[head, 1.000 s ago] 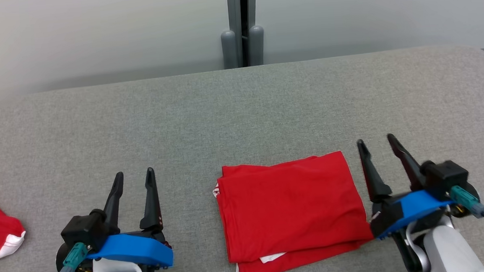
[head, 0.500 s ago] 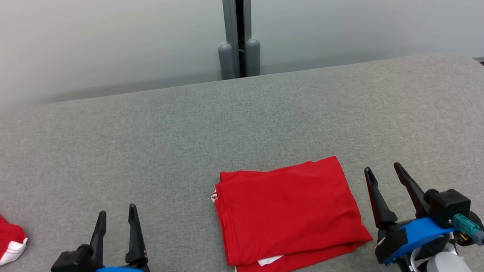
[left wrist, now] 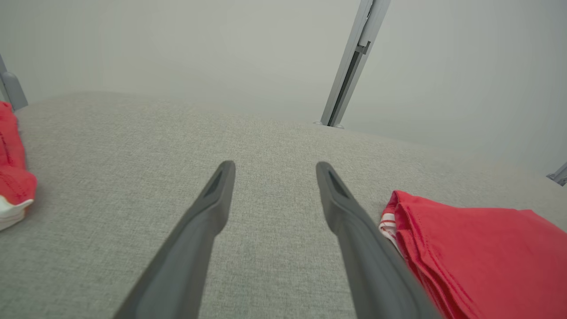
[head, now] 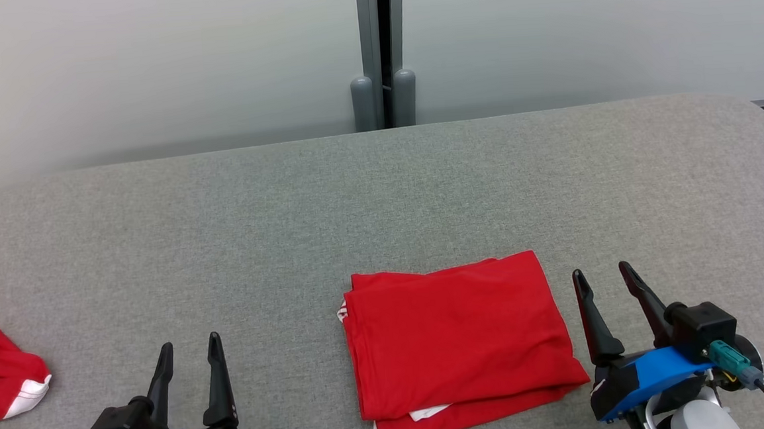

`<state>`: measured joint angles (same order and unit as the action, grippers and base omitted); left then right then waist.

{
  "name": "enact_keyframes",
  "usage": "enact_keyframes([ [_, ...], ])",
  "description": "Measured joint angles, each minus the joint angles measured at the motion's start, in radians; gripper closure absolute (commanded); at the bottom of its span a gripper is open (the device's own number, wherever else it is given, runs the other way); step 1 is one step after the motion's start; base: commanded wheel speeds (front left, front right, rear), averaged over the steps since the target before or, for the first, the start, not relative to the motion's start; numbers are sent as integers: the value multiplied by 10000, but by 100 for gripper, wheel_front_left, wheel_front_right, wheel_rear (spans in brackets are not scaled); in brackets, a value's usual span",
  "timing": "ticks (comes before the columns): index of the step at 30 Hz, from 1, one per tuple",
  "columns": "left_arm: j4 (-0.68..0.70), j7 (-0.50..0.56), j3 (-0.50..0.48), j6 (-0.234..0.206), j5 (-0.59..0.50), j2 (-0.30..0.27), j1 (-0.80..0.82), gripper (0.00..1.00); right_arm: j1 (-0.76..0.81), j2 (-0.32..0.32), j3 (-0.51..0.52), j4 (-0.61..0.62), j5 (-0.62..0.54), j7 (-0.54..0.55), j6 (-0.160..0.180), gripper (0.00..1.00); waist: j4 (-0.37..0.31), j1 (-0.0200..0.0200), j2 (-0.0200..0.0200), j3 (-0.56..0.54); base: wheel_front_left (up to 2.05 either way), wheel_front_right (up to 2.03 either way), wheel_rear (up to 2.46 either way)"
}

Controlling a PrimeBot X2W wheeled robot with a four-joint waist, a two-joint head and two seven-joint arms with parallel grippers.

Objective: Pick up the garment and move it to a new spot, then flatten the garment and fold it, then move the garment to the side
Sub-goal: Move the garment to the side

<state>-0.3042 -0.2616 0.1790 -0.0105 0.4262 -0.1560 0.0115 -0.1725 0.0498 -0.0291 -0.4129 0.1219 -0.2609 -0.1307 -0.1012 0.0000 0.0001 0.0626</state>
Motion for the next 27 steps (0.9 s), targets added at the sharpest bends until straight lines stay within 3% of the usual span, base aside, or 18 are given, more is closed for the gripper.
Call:
enact_keyframes([
  [14,-29,0,-63,132,-232,142,-95,0,-165,0,291,-203,-244,238,0,0,42,0,0,42,0,0,0],
  [18,2,0,-81,173,-307,132,-52,0,-773,-2,384,-182,-418,1429,0,0,116,0,0,139,0,0,0],
  [27,104,0,-125,169,-391,125,65,0,-946,167,-125,-303,-610,5381,-2,0,451,1,0,435,0,0,0],
])
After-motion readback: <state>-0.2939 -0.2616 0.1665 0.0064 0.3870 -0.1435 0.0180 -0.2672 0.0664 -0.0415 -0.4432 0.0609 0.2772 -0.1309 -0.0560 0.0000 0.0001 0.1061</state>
